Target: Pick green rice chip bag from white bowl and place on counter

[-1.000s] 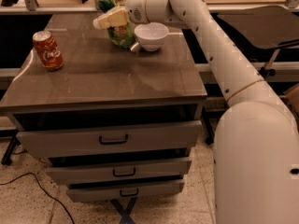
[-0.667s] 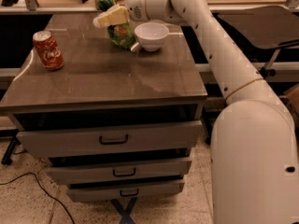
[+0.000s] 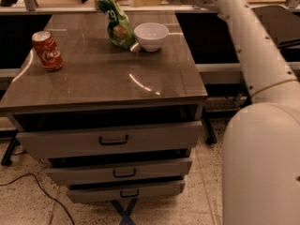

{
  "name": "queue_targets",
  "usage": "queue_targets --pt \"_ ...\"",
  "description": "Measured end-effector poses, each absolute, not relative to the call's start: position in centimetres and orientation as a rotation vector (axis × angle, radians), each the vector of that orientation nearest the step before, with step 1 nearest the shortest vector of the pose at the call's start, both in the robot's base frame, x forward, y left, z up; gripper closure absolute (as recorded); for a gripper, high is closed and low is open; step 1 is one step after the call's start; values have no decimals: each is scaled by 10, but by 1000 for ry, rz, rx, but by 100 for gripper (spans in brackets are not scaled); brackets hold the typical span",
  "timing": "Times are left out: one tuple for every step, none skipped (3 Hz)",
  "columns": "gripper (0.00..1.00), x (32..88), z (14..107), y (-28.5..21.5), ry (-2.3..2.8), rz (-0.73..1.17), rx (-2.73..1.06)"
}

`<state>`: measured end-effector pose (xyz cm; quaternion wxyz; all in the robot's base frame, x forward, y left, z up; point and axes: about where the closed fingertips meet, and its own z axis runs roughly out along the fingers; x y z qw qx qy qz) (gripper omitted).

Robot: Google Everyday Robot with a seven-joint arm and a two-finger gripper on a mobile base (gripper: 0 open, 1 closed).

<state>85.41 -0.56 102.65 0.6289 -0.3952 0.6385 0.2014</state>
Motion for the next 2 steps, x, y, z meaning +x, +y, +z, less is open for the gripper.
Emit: queue_targets --pt "0 879 1082 -113 1425 260 -656" --pt "0 881 1119 -167 1370 167 -523"
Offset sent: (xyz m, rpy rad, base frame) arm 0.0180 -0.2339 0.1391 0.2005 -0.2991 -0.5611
